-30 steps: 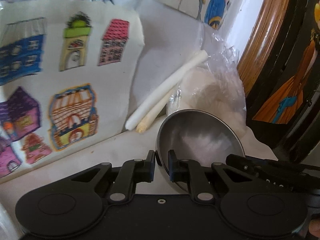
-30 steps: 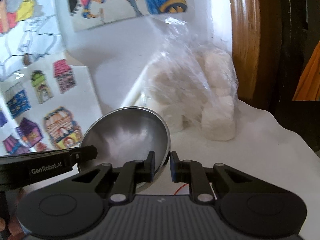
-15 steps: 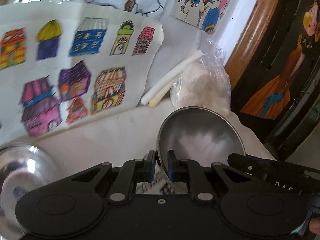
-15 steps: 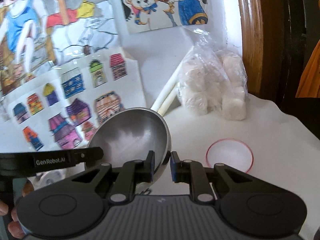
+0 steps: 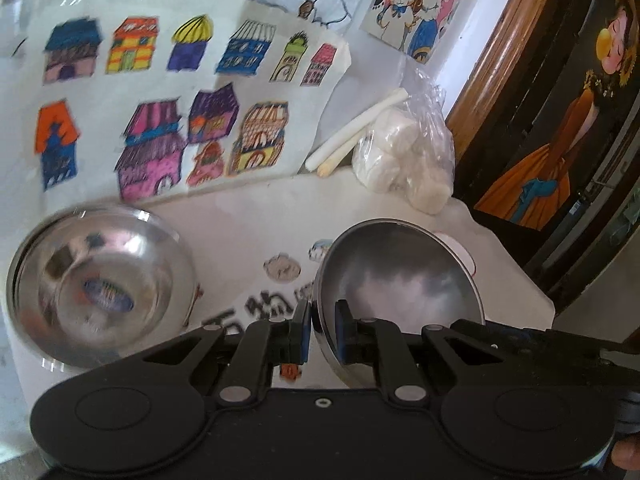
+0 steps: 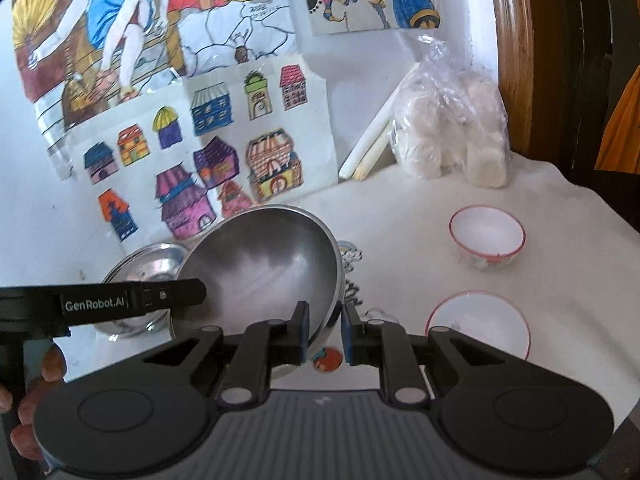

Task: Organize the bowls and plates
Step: 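Lift the steel bowl with both tools and carry it beside the plate stack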

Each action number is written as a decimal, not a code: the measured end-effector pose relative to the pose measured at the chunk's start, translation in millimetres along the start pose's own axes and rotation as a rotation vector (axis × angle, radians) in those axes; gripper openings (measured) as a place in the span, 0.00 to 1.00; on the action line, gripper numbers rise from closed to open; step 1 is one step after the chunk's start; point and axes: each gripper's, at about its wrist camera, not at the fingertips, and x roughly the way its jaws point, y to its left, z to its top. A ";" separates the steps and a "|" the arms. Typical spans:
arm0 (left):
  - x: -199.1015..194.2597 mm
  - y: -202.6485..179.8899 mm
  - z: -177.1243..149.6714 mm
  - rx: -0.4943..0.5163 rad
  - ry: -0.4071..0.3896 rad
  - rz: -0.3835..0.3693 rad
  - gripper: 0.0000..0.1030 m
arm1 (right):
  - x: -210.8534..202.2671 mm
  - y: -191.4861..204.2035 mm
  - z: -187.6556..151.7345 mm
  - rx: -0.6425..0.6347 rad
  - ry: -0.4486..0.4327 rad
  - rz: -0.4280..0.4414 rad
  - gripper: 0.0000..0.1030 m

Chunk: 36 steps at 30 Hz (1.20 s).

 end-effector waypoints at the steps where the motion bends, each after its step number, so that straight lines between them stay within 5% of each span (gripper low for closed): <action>1: -2.5 1.8 -4.5 -0.006 0.005 -0.002 0.12 | -1.7 1.1 -3.4 -0.001 0.004 -0.001 0.18; 17: -27.6 13.1 -40.8 0.008 0.061 0.021 0.12 | -16.8 14.6 -38.8 -0.009 0.083 0.019 0.18; 36: -17.0 21.6 -43.9 0.003 0.128 0.069 0.12 | -4.2 18.5 -41.8 -0.011 0.145 0.036 0.19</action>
